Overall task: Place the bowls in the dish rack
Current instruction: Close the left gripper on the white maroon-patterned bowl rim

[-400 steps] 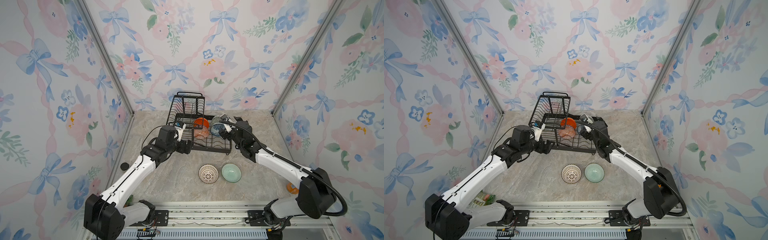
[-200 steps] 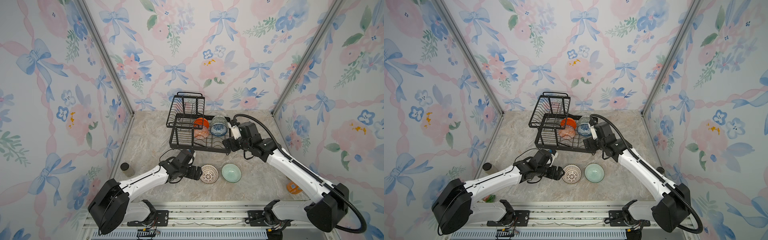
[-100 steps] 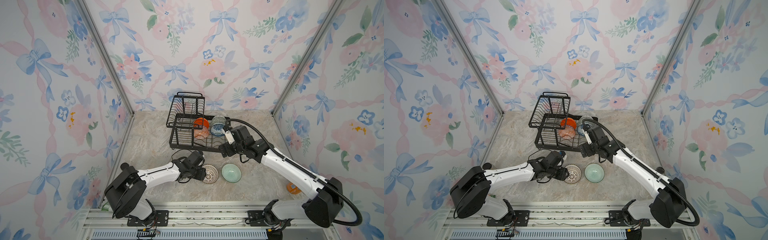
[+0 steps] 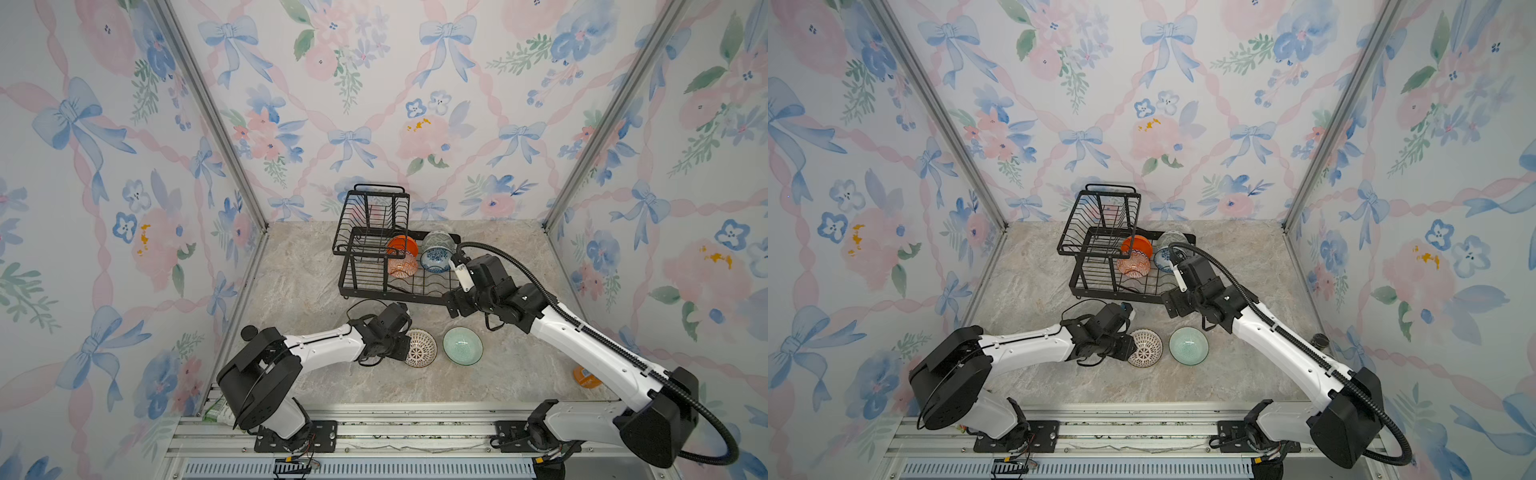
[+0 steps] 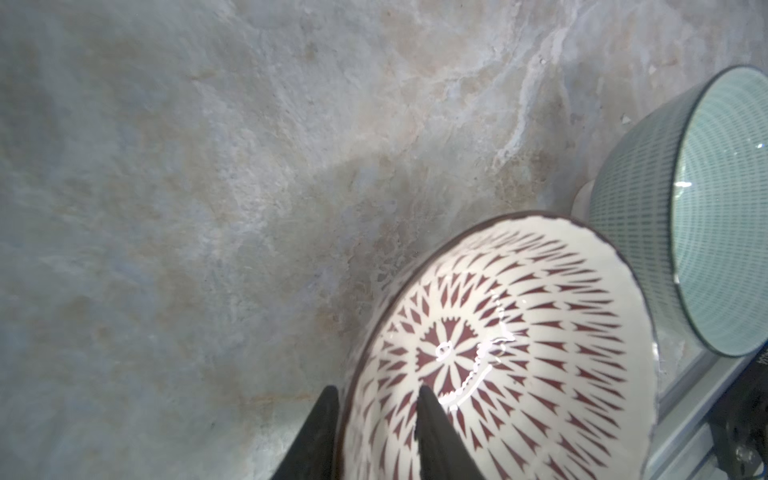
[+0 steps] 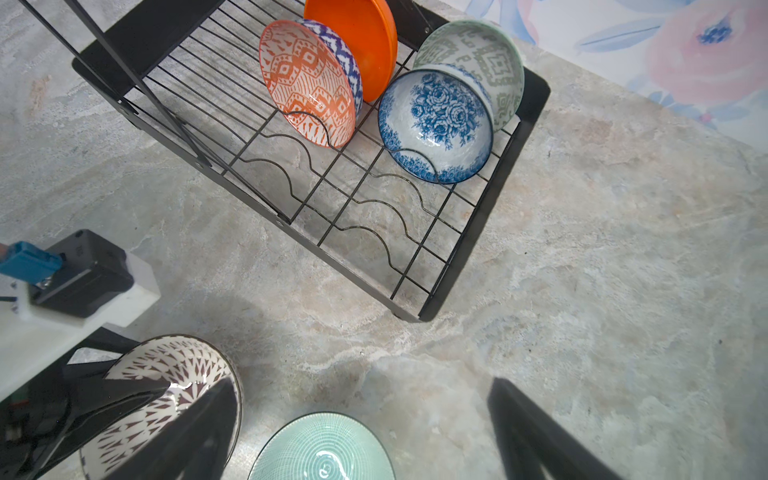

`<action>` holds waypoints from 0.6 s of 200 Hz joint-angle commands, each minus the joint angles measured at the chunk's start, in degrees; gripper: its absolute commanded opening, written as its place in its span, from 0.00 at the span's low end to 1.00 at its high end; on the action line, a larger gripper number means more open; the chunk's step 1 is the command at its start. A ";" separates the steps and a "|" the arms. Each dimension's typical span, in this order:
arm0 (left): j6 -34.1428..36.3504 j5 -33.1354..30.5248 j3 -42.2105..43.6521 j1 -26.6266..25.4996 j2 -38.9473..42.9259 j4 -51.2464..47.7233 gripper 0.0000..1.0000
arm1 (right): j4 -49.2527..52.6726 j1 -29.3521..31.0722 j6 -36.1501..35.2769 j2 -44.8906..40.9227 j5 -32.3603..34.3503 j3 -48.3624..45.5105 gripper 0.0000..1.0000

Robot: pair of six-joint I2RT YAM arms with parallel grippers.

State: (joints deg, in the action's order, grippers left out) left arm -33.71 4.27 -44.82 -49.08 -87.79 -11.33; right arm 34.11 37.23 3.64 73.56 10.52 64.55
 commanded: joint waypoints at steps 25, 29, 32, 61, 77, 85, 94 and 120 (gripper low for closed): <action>-0.56 -0.96 -1.94 -0.57 -1.05 0.87 0.19 | 1.96 0.38 -0.21 -2.82 1.46 -1.73 0.97; -0.56 -1.00 -1.94 -0.56 -1.02 0.82 0.18 | 2.04 0.36 -0.34 -2.88 1.56 -1.82 0.97; -0.56 -1.00 -1.94 -0.58 -1.01 0.88 0.18 | 2.03 0.43 -0.30 -2.90 1.60 -1.91 0.97; -0.74 -1.02 -1.69 -0.66 -0.43 0.87 0.06 | 2.24 0.38 -0.46 -3.33 1.60 -2.00 0.97; -1.00 -1.20 -1.28 -0.67 0.50 0.72 0.01 | 2.42 0.38 -0.40 -3.57 1.53 -2.06 0.97; -1.09 -1.41 -1.02 -0.67 0.96 0.76 0.00 | 2.41 0.38 -0.39 -3.68 1.54 -2.14 0.97; -1.18 -1.62 -0.75 -0.67 1.67 0.79 0.00 | 2.45 0.38 -0.39 -3.81 1.45 -2.10 0.97; -1.18 -2.39 -0.02 -0.66 4.53 0.64 0.00 | 2.72 0.37 -0.31 -4.12 1.34 -1.98 0.97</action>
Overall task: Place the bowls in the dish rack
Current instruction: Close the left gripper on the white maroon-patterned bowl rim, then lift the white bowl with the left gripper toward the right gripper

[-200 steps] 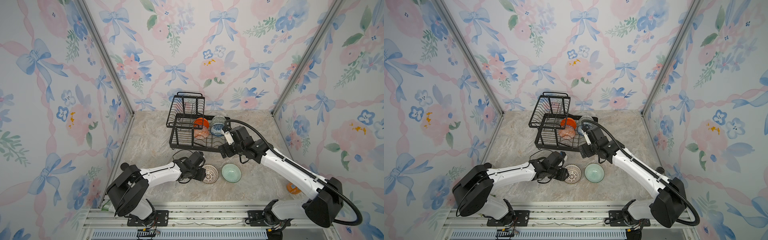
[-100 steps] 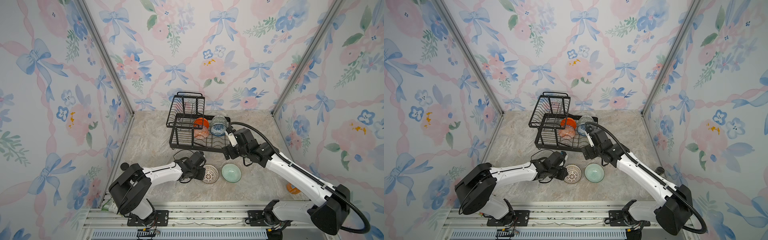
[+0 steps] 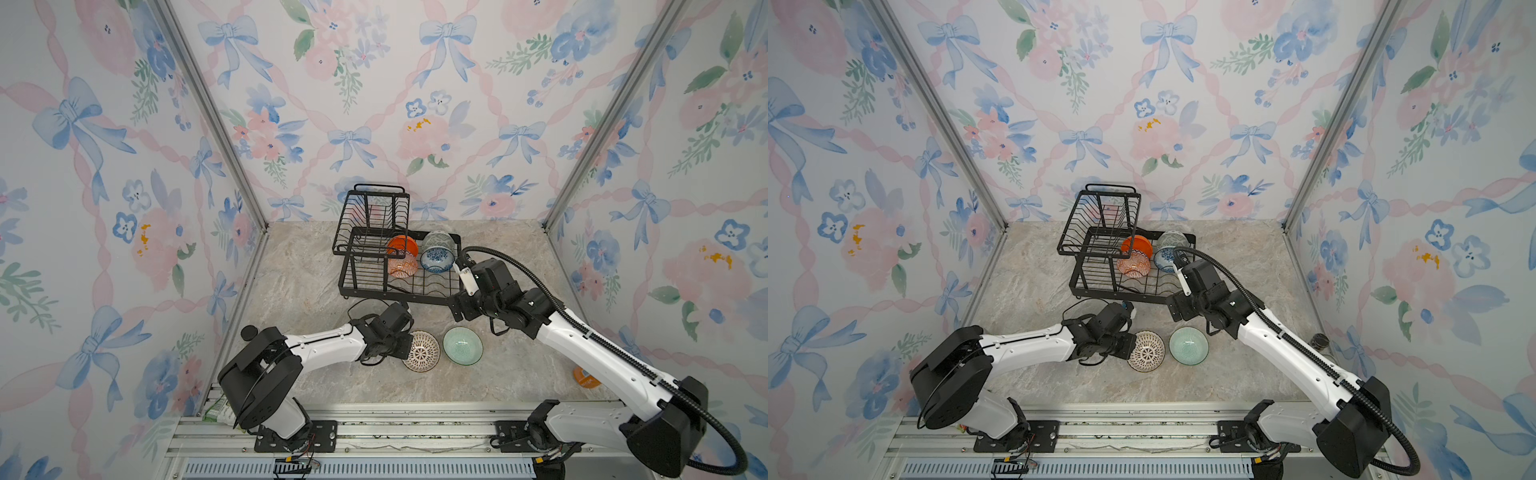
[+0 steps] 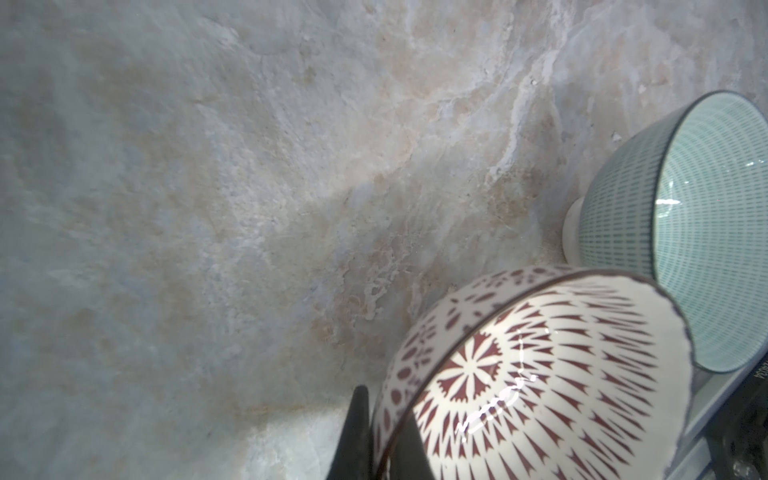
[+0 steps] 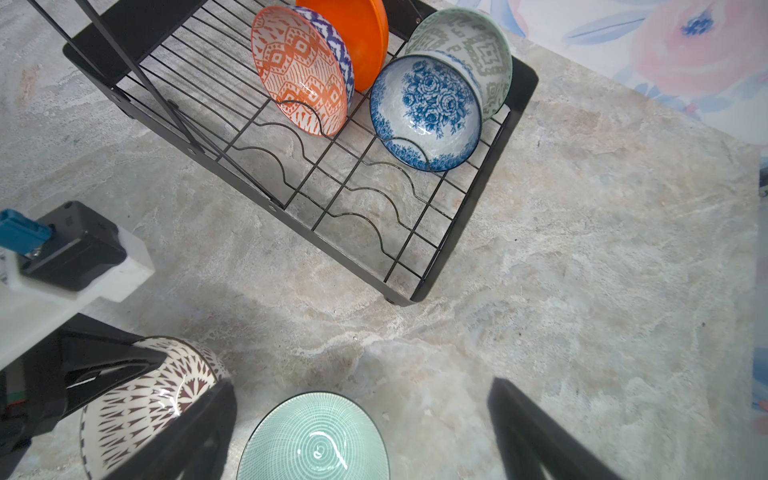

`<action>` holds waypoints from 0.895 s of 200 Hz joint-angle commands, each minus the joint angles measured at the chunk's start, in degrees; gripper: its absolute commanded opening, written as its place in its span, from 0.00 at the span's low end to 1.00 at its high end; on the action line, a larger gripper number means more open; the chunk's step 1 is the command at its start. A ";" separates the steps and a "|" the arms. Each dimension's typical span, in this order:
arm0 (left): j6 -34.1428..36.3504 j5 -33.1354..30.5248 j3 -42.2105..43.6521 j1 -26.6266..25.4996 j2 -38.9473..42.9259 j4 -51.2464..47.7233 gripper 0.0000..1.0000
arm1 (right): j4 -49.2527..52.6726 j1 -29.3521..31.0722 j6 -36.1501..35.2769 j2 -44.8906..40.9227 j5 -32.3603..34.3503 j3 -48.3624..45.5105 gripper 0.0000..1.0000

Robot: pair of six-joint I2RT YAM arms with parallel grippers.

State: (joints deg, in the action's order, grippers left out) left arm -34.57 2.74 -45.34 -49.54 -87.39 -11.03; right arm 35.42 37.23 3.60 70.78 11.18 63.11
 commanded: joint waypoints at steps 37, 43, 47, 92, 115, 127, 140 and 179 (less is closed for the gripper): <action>0.23 -2.61 0.20 -0.26 10.49 -0.62 0.00 | 1.69 0.38 0.19 -2.56 0.36 -0.24 0.97; 0.52 -3.20 -0.12 -0.23 11.73 -1.11 0.00 | 1.61 0.38 0.39 -2.89 0.13 -0.20 0.97; 0.74 -3.69 -0.41 -0.24 12.34 -1.46 0.00 | 1.61 0.38 0.49 -3.11 -0.07 -0.15 0.97; 3.31 -8.63 -7.74 -0.27 17.89 -6.82 0.00 | 0.65 -0.50 3.30 -6.39 -6.59 2.17 0.97; 4.70 -10.94 -11.18 -0.51 19.22 -7.68 0.00 | -1.21 -2.24 5.72 -8.89 -13.01 3.36 0.97; 5.52 -12.23 -12.75 -0.60 19.52 -7.91 0.00 | -1.90 -2.92 6.92 -10.07 -15.89 3.93 0.97; 6.53 -12.73 -14.47 -0.68 19.45 -8.10 0.00 | -2.49 -3.31 8.03 -10.88 -18.16 4.49 0.97; 9.01 -16.85 -19.65 -1.67 18.41 -9.49 0.00 | -3.37 -3.29 10.91 -10.97 -23.25 6.79 0.97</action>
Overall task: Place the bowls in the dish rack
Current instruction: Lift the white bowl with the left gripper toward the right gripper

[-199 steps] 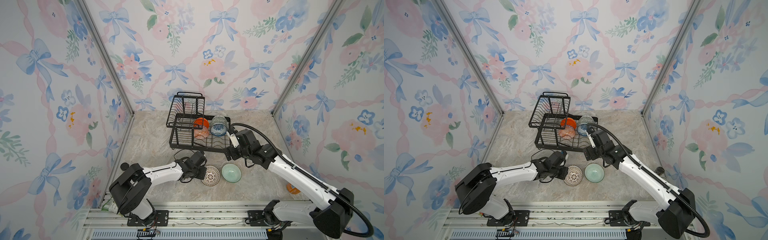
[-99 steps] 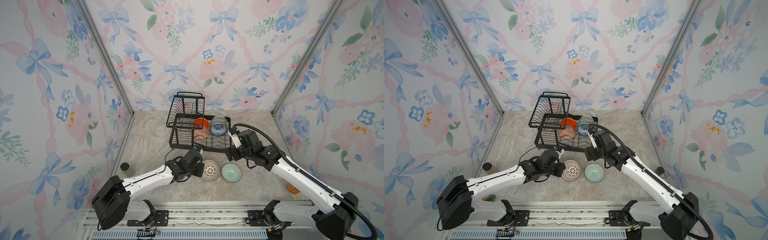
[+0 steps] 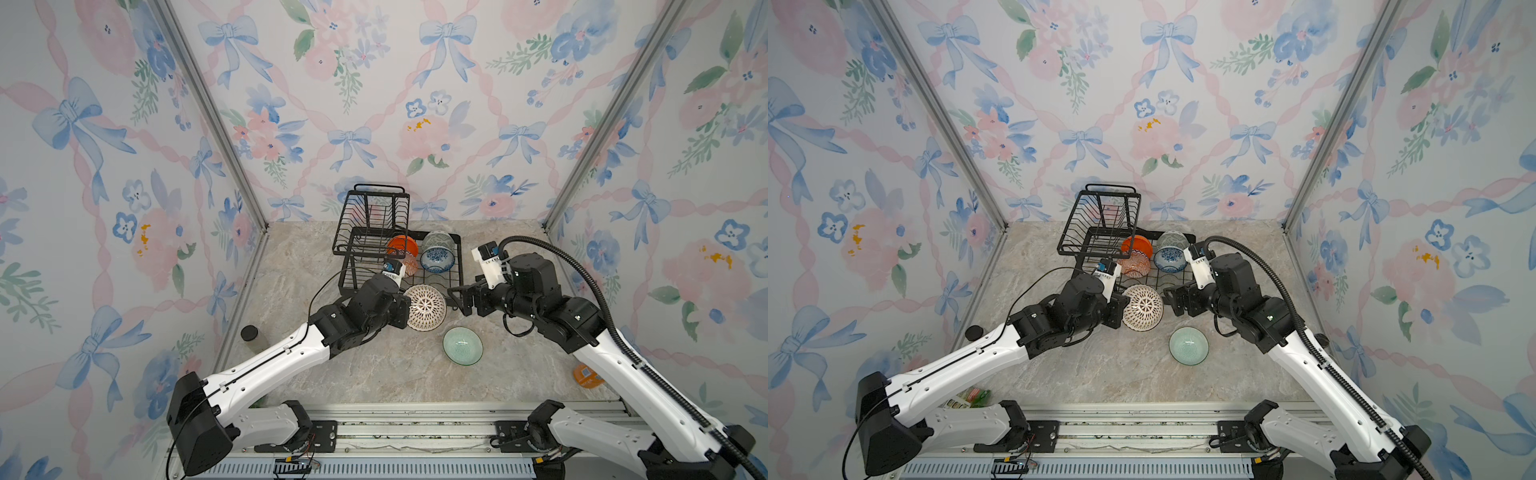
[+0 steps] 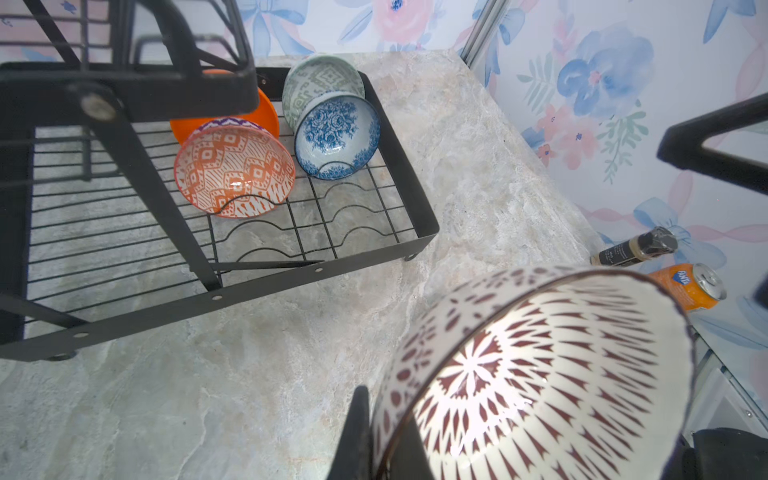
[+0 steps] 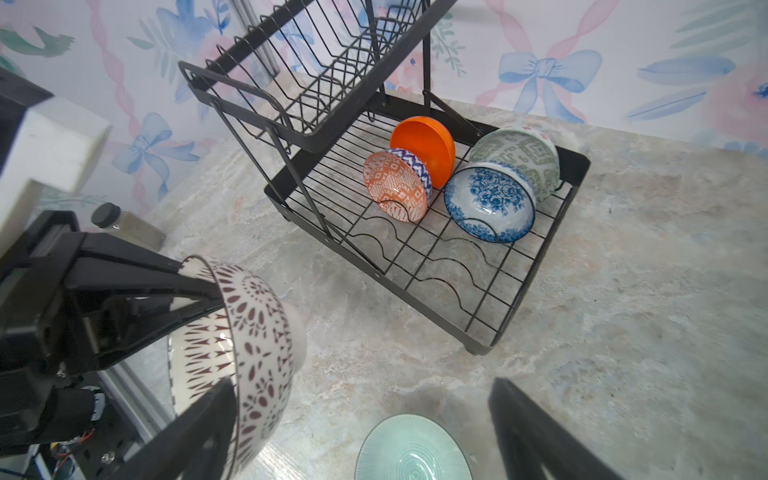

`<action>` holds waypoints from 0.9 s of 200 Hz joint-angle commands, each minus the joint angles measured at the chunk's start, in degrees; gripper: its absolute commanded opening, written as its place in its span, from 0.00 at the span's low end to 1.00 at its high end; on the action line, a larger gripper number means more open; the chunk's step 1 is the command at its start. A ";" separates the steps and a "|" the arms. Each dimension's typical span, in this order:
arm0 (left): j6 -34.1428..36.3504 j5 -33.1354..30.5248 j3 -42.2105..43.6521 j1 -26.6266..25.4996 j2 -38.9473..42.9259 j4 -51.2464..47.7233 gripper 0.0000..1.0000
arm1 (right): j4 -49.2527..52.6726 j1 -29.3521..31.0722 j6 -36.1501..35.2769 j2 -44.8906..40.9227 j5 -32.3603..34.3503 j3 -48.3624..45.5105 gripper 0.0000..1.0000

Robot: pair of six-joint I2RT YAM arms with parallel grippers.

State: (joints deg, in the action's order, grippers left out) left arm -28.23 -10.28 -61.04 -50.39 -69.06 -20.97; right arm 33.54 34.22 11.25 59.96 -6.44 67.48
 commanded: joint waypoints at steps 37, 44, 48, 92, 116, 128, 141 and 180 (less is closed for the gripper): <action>5.34 -9.12 -7.78 -1.76 -0.20 -0.15 0.00 | -2.49 0.49 4.14 1.13 -7.00 3.58 0.97; 5.77 -9.86 -8.41 -1.73 -0.41 -0.29 0.00 | -2.60 0.59 4.26 1.52 -6.92 3.53 0.97; 5.92 -10.05 -8.69 -1.75 -0.48 -0.30 0.00 | -2.71 0.67 4.43 1.69 -6.77 3.47 0.98; 7.29 -11.60 -11.27 -1.92 -1.71 -0.34 0.00 | -5.90 0.94 7.18 3.27 -6.19 2.43 0.97; 7.75 -11.43 -12.15 -2.04 -2.71 -0.51 0.00 | -6.27 1.03 8.43 4.76 -5.69 2.81 0.87; 7.75 -11.43 -12.57 -2.11 -3.13 -0.45 0.00 | -6.00 1.27 8.78 5.69 -5.54 3.33 0.81; 7.75 -11.60 -12.92 -2.25 -3.61 -0.41 0.00 | -5.47 1.61 8.84 6.51 -5.17 3.83 0.75; 7.97 -11.69 -14.06 -2.43 -4.57 -0.33 0.00 | -3.71 3.03 8.35 7.82 -1.48 4.49 0.70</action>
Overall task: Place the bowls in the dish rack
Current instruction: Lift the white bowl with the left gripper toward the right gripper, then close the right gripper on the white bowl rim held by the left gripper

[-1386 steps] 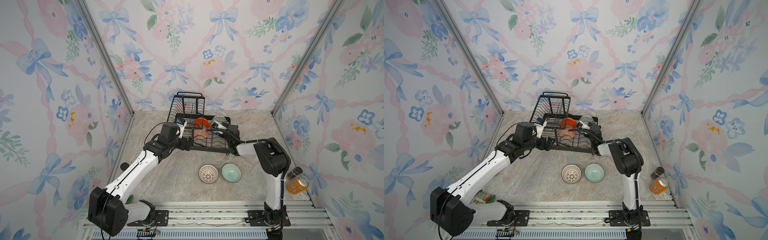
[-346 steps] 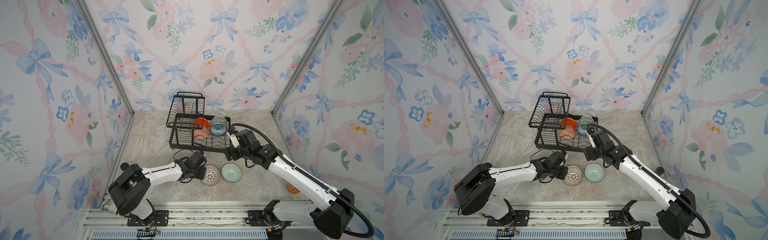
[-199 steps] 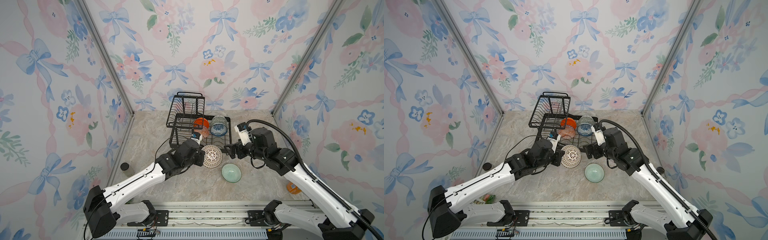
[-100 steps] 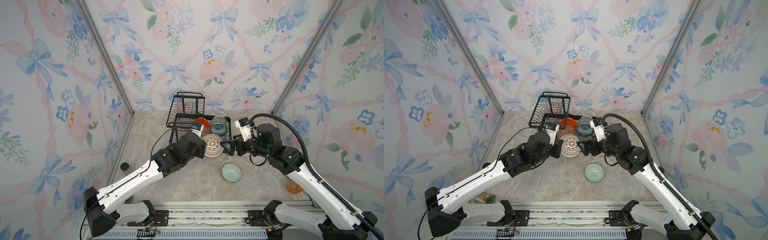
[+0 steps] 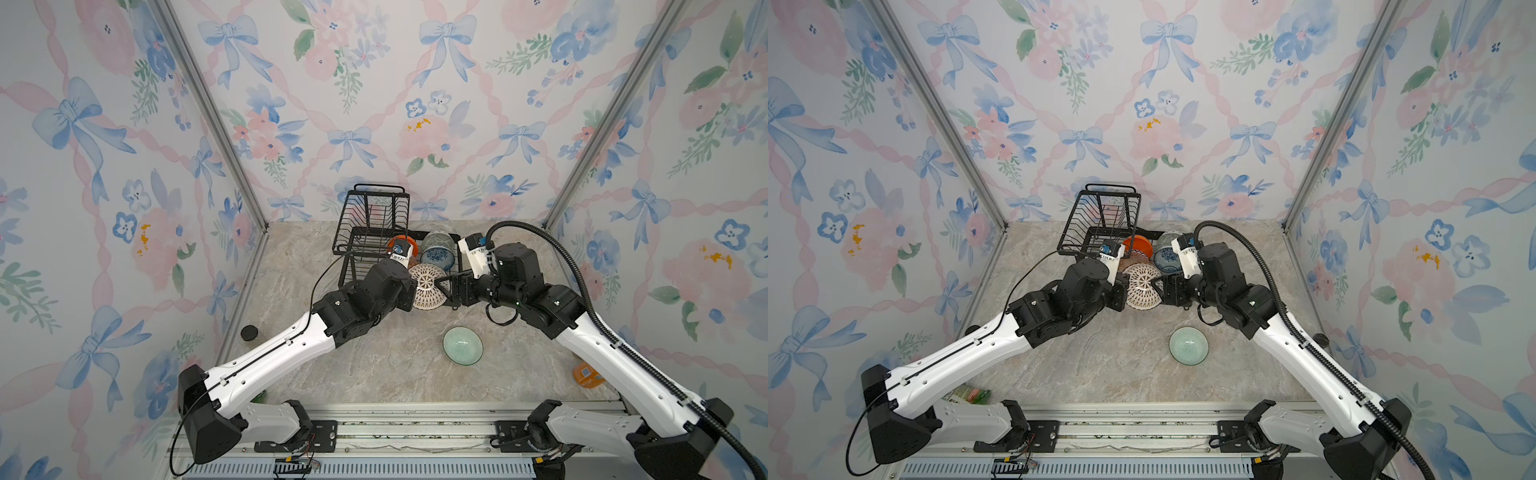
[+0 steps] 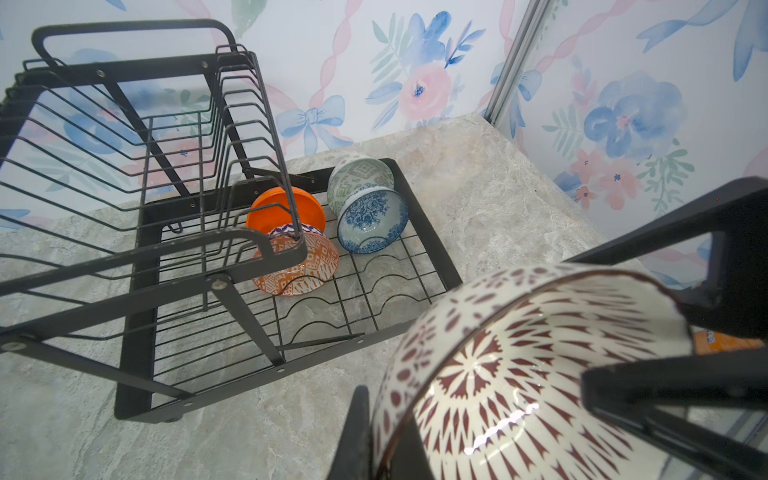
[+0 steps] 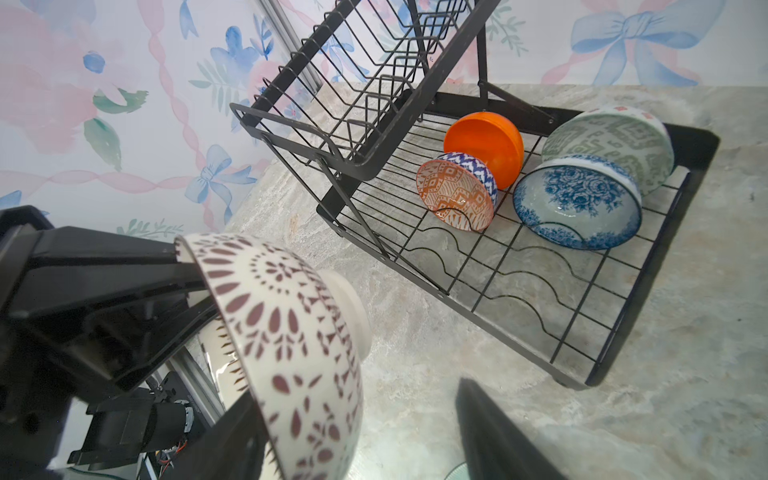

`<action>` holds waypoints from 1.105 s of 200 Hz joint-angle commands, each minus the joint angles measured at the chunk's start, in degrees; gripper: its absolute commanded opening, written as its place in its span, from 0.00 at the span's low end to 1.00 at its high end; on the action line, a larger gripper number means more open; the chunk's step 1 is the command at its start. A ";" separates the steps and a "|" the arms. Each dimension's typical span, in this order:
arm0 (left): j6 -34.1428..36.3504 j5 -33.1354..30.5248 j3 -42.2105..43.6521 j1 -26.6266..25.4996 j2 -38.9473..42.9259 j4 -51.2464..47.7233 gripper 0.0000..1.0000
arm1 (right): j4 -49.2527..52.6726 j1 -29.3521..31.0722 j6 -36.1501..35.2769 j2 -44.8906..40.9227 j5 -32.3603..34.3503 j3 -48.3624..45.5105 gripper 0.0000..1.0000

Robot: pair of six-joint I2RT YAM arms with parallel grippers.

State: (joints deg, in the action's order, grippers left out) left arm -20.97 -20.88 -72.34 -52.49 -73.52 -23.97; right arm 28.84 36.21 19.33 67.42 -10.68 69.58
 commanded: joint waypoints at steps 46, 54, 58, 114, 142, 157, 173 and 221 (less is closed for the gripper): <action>0.72 -0.40 -2.92 -0.63 -1.40 2.63 0.00 | 1.15 1.85 0.00 1.49 4.42 2.49 0.57; 0.38 -0.26 -2.75 -0.68 -1.47 2.66 0.00 | 1.16 1.93 -0.06 1.58 4.61 2.48 0.56; 0.26 -0.14 -2.68 -0.68 -1.55 2.61 0.00 | 1.18 1.94 -0.13 1.64 4.60 2.49 0.54; -0.47 0.22 -2.64 -1.47 -1.80 2.64 0.00 | 1.65 2.29 -0.44 1.99 5.05 2.61 0.31; -0.47 0.84 -2.47 -1.65 -2.04 2.73 0.00 | 2.16 2.36 -0.35 1.98 5.66 2.62 0.10; -0.47 1.01 -2.20 -1.78 -2.11 2.76 0.00 | 1.97 2.46 -0.35 2.05 6.25 2.49 0.03; -0.15 0.58 -1.93 -1.75 -2.25 2.78 0.00 | 1.89 2.47 -0.50 2.34 6.95 2.77 0.00; 0.97 1.72 -1.34 -1.70 -1.06 2.78 0.31 | 2.15 2.46 -3.47 4.23 11.33 4.15 0.00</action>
State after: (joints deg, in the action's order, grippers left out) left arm -20.80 -20.99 -73.84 -54.04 -76.20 -23.20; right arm 31.38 38.46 17.80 70.94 -1.65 70.61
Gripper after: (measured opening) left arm 0.215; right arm 0.133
